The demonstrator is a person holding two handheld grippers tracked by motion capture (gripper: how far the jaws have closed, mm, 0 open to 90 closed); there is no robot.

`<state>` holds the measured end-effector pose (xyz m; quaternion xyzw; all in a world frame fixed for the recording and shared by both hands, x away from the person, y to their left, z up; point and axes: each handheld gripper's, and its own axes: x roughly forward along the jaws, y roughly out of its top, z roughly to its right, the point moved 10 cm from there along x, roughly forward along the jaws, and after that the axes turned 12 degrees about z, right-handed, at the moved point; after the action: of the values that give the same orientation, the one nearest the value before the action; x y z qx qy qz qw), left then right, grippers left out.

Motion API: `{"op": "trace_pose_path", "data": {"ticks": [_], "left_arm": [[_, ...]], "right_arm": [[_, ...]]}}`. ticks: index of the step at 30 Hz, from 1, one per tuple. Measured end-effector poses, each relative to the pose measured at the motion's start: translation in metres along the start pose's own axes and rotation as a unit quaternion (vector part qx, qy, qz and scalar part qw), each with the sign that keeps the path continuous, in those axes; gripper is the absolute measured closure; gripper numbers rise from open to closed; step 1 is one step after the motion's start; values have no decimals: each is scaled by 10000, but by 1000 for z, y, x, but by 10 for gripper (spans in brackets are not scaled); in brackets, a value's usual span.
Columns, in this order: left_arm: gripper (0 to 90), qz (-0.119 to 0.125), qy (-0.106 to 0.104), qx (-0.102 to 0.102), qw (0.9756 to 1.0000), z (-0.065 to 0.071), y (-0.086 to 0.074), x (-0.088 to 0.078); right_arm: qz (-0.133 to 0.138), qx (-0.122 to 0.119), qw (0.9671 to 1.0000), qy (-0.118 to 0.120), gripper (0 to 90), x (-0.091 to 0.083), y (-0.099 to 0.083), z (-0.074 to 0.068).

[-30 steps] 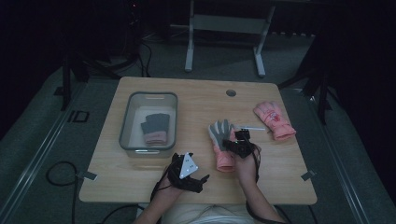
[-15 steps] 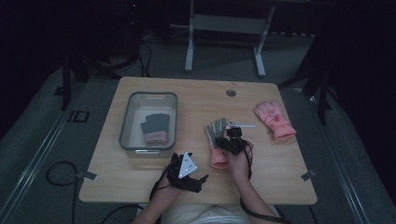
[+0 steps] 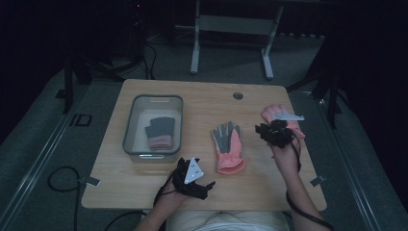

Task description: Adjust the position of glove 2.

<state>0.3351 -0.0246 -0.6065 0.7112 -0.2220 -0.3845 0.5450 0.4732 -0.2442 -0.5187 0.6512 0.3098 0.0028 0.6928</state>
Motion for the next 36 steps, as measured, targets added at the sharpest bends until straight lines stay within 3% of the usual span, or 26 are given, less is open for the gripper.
{"op": "trace_pose_path", "data": {"ticks": [3, 7, 10, 12, 16, 18, 26, 36], "left_arm": [[41, 21, -28, 25, 10000, 4, 2, 0], [40, 118, -150, 58, 9998, 7, 4, 0], [41, 105, -146, 33, 9998, 6, 3, 0], [41, 75, -123, 51, 9999, 6, 2, 1], [41, 80, -130, 46, 9999, 6, 2, 1], [41, 81, -120, 43, 9999, 6, 2, 1], [41, 94, -124, 12, 9999, 5, 3, 0], [41, 75, -154, -12, 9999, 6, 3, -1]], "right_arm": [[-30, 11, 9999, -117, 638, -4, 0, 28], [-34, -146, 9995, -273, 643, -4, 3, 62], [-32, -142, 9993, -333, 640, -3, 4, 75], [-66, -107, 9993, -364, 597, 3, 7, 97], [-125, -286, 9987, -399, 586, 11, 8, 120], [-218, -262, 9988, -344, 586, 15, 7, 129], [-546, -722, 9953, -335, 546, 39, -5, 150], [-1012, -719, 9915, -397, 537, 64, -33, 160]]}}
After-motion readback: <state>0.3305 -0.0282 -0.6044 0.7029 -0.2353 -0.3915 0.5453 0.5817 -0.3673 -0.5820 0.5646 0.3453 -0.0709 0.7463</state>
